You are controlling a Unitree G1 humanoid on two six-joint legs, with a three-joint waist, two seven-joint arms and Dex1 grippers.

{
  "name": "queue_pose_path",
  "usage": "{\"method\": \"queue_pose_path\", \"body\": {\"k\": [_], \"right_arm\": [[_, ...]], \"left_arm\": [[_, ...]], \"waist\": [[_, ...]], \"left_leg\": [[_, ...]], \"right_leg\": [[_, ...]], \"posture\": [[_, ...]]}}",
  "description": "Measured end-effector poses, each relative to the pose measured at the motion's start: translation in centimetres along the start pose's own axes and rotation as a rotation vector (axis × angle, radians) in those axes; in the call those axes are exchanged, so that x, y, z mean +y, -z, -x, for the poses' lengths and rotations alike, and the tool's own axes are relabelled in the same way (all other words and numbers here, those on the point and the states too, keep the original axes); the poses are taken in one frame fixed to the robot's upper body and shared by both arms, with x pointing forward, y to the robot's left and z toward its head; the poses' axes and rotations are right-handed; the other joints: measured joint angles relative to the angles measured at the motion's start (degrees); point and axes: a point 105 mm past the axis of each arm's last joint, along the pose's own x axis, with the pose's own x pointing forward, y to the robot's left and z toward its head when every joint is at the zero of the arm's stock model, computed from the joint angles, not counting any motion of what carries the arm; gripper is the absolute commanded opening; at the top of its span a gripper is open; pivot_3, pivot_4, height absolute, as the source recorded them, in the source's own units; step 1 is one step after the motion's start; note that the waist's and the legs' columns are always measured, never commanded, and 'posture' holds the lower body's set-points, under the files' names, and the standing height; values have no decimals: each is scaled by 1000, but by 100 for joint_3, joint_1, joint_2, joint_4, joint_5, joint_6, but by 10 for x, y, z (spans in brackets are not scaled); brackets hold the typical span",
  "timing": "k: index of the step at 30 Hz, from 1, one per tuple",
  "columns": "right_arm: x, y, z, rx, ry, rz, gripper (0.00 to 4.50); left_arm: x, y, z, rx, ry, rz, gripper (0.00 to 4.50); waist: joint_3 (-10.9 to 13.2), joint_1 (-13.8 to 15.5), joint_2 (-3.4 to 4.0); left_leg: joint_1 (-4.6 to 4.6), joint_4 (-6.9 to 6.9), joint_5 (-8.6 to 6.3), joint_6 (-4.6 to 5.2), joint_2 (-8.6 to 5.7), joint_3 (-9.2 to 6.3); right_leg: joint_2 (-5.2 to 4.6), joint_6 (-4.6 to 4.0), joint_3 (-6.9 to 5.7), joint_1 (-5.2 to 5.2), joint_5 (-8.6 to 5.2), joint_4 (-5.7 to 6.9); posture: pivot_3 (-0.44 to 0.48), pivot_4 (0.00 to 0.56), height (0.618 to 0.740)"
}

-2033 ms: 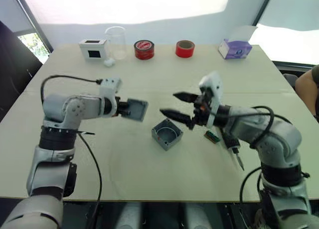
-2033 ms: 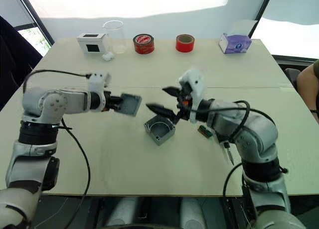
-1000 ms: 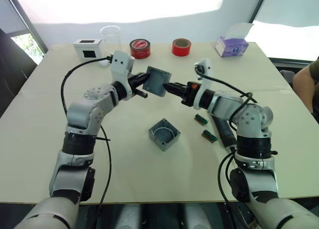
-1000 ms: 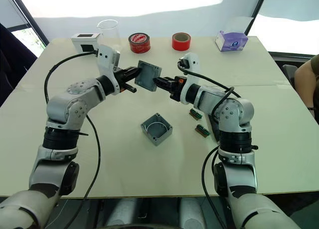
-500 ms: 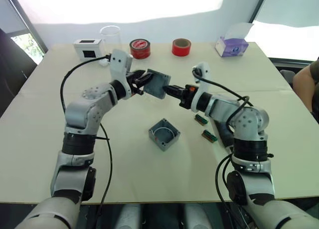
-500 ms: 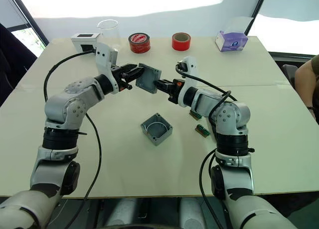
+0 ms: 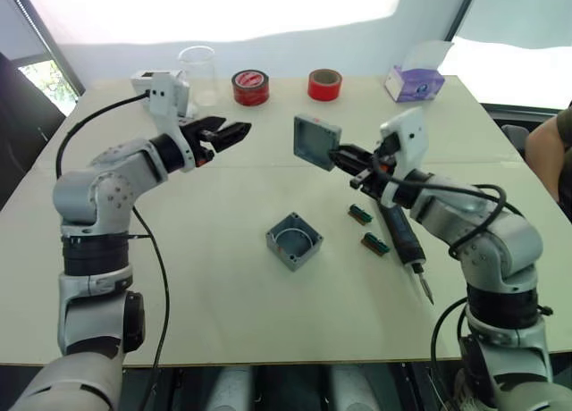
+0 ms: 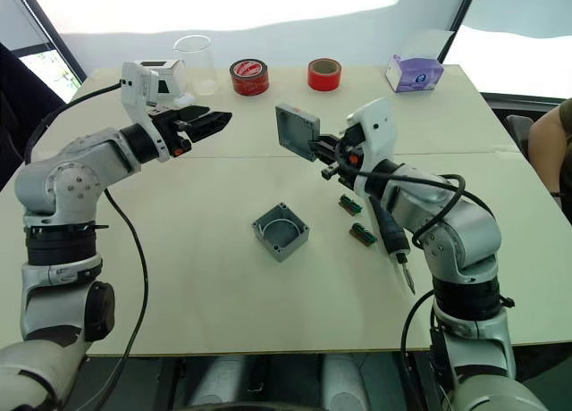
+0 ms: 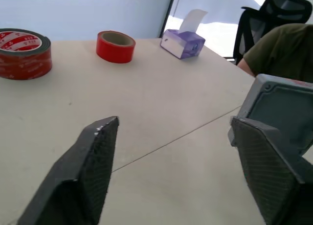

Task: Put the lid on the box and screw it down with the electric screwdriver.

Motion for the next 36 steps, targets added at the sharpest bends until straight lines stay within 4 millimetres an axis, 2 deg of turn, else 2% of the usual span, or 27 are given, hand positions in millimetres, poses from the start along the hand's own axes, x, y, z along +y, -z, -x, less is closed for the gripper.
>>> {"method": "queue_pose_path", "body": {"k": [1, 4, 7, 9, 11, 16, 23, 28, 36], "right_arm": [[7, 4, 7, 20, -2, 158, 99], [27, 17, 20, 49, -32, 501, 99], [43, 37, 28, 72, -65, 808, 99], [53, 53, 34, 84, -96, 991, 99], [60, 62, 35, 76, -123, 1089, 99], [66, 66, 30, 40, -98, 1233, 99], [72, 73, 26, 66, -81, 1290, 99], [76, 75, 24, 75, -84, 1285, 99], [81, 76, 23, 73, -97, 1271, 99]], "left_arm": [[-4, 5, -1, 28, 25, -3, 2232], [-10, 23, 2, 110, 66, -10, 1109], [-24, 33, -3, 170, 146, -46, 95], [-26, 37, -5, 198, 168, -69, 95], [-29, 37, -9, 209, 191, -92, 95], [-39, 44, -15, 265, 262, -191, 95], [-48, 61, -18, 338, 334, -260, 95], [-50, 67, -20, 357, 349, -301, 95], [-55, 86, -17, 415, 413, -336, 95]], "waist": [[0, 4, 0], [1, 3, -1], [1, 18, -2], [1, 23, -3], [1, 18, -4], [1, 15, -4], [1, 26, -4], [1, 19, -4], [1, 22, -4]], "left_leg": [[-1, -4, 1, -1, 2, 0], [-1, -3, 8, -14, 1, 5], [-1, 3, 8, -14, 1, 4], [0, 4, 10, -17, 1, 4], [-1, 5, 11, -18, 1, 4], [0, 5, 14, -23, 5, 4], [0, 10, 11, -15, 6, 2], [1, 10, 11, -15, 7, 0], [4, 10, 11, -15, 8, 0]], "right_leg": [[1, 0, 1, -3, -1, -1], [2, -1, 2, -6, -1, -1], [2, 0, 1, -1, -1, 2], [2, 0, 0, 1, -1, 0], [2, 0, 0, 1, -1, 0], [5, -1, 0, 3, -2, -1], [7, -1, -2, 8, -2, -1], [8, -1, -2, 8, -2, -1], [8, -1, -3, 13, -2, -1]], "posture": [[0, 150, 740], [0, 150, 740], [0, 150, 740], [0, 150, 740], [0, 150, 740], [0, 150, 740], [0, 150, 740], [0, 150, 740], [0, 150, 740]]}}
